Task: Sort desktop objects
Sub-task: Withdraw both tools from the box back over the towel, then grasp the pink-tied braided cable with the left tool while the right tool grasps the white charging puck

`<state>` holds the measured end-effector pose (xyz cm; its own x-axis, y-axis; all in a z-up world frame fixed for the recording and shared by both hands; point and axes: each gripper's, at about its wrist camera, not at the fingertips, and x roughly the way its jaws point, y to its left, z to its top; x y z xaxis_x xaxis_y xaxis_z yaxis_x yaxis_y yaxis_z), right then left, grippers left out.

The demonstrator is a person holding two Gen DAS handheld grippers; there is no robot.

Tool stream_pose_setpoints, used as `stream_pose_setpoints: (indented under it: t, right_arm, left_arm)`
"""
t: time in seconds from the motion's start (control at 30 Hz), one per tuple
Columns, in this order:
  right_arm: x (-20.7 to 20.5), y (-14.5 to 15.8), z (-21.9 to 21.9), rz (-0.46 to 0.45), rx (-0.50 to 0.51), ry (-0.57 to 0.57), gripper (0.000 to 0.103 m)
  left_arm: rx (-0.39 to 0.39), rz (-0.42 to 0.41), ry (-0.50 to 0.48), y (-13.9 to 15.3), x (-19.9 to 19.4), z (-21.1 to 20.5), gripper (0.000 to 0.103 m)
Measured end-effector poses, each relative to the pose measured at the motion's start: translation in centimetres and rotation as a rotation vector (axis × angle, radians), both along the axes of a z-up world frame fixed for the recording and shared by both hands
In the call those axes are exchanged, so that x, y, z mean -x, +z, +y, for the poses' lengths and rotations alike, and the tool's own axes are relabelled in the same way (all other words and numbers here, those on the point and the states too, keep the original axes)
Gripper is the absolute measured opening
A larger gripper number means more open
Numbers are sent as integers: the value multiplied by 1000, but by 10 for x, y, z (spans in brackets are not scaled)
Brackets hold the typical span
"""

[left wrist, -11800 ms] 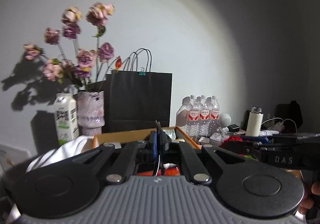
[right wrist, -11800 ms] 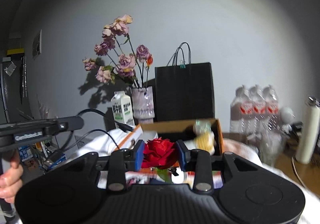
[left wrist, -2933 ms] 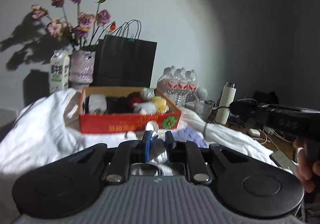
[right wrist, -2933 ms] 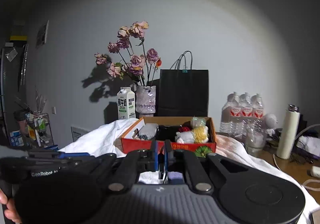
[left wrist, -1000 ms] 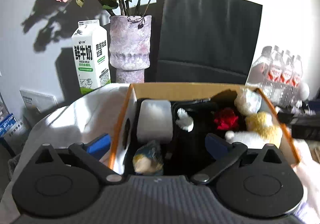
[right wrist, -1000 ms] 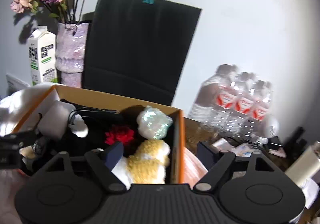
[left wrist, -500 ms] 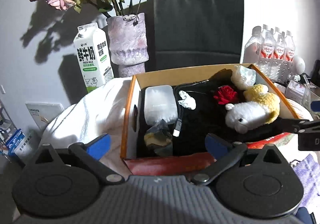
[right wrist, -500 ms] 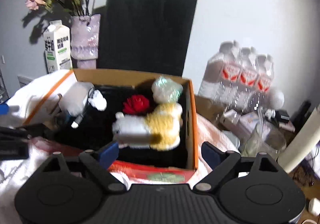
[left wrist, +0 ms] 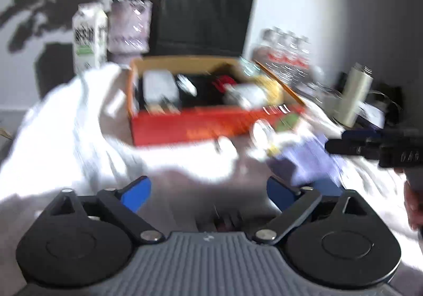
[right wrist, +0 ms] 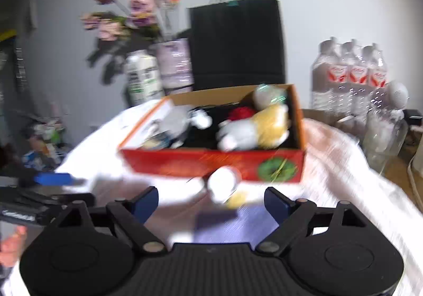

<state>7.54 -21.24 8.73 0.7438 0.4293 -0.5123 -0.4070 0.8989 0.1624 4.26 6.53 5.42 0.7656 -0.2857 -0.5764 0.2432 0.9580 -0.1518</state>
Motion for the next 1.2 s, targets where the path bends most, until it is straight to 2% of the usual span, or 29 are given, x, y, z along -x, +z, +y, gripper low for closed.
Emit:
stream_pose_setpoints:
  t: [0.03,0.1,0.2,0.27,0.3,0.33,0.37,0.4,0.53,0.67,0.9,1.0,1.07,1.2]
  right_arm:
    - [14,-2,1,-12,7,9,85]
    - [40,-6,3,-33,3,5,84]
    - [66,-12,12,-43,-21,19,74]
    - [78,-17,23,-72,11,36,69]
    - [83,-19,28,-91,42,39,63]
    - [86,-22,33,-102,70,38,58]
    - [88,-24,34,-102,75,36,58]
    - [89,-26,34,-94,65,32,58]
    - [89,-40,27,-74,-4,44,58]
    - [85,-47,41,-63,40,47,59]
    - [66,-63,86,-49,170,99,58]
    - [51,-71,99,-7,196,99,48]
    - [44,-77,107,15,228,83,43]
    - [43,-81,114,10,252,72,43]
  left_arm:
    - [-8,9,-11,-9,6,0,76]
    - [-42,47,-33,-26,10,-3,61]
    - [-38,59,-67,-38,6,-8,59]
    - [-33,73,-86,-44,-1,-11,55]
    - [-25,84,-89,-48,-5,-12,51]
    - [-7,95,-92,-50,-9,-12,43]
    - [5,86,-88,-53,-8,-12,36]
    - [24,80,-94,-54,-8,-12,23]
    - [101,25,-42,-49,3,-1,19]
    - [185,-22,27,-35,12,22,17]
    - [165,-113,97,-12,30,41,17]
    - [136,-152,110,-8,41,40,17]
    - [134,-156,117,-8,47,40,17]
    - [159,-144,102,-11,55,37,17]
